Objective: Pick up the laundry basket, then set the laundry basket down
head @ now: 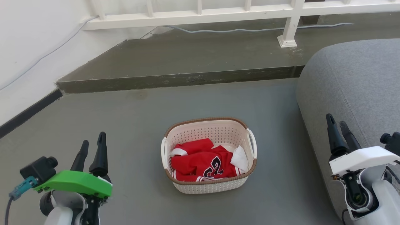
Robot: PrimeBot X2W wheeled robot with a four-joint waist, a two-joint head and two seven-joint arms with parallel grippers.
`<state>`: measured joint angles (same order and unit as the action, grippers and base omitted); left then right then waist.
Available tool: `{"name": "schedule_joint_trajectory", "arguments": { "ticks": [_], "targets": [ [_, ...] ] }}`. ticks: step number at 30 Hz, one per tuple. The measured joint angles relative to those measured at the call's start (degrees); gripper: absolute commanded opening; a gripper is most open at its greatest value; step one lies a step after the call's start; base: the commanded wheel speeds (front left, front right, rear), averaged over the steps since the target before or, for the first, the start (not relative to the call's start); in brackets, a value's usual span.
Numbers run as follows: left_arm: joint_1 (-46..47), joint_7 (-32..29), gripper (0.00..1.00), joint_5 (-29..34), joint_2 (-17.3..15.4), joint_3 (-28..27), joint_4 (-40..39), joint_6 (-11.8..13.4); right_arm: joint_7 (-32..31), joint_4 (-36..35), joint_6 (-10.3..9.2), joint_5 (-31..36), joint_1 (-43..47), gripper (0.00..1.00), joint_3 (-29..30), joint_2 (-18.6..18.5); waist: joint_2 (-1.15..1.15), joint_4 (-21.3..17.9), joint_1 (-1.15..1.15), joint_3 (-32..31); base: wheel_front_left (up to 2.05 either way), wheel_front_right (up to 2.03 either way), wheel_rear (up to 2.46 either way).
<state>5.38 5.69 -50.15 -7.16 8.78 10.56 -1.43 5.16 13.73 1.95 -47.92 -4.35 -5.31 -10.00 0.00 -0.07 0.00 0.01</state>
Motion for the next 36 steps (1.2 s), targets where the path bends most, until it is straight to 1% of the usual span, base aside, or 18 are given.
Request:
{"name": "schedule_joint_trajectory", "arguments": {
  "ticks": [13, 22, 24, 29, 34, 36],
  "targets": [
    [0.2, 2.27, 1.0, 9.98, 0.02, 1.86, -0.75, 2.03, 2.43, -0.58, -2.0, 10.09, -0.01, 1.0, -2.76, -0.52, 0.0, -0.19, 0.0, -0.06, 0.0, 0.0, 0.0],
    [0.25, 3.6, 1.0, 16.84, 0.03, 2.77, -1.45, 3.3, 3.99, -1.1, -2.61, 16.73, -0.01, 1.0, -4.32, -0.92, 0.0, -0.41, 0.0, -0.17, 0.0, 0.0, 0.0],
    [0.27, 4.04, 1.0, 18.15, 0.03, 3.07, -1.65, 3.49, 4.38, -1.31, -3.1, 17.94, -0.01, 1.0, -4.6, -0.93, 0.0, -0.45, 0.0, -0.18, 0.0, 0.0, 0.0],
    [0.34, 5.04, 1.0, 21.83, 0.04, 3.86, -1.88, 3.99, 5.04, -1.41, -3.15, 21.43, -0.1, 1.0, -5.25, -1.24, 0.0, -0.51, 0.0, -0.22, 0.0, 0.0, 0.0],
    [0.45, 5.82, 1.0, 25.33, 0.05, 4.59, -1.97, 4.35, 6.02, -1.64, -4.05, 24.81, -0.16, 1.0, -5.87, -1.46, 0.0, -0.54, 0.0, -0.22, 0.0, 0.0, 0.0],
    [0.45, 6.17, 1.0, 26.88, 0.07, 4.81, -1.96, 4.49, 6.51, -1.65, -4.08, 26.05, -0.16, 1.0, -6.12, -1.51, 0.0, -0.54, 0.0, -0.23, 0.0, 0.0, 0.0]
  ]
}}
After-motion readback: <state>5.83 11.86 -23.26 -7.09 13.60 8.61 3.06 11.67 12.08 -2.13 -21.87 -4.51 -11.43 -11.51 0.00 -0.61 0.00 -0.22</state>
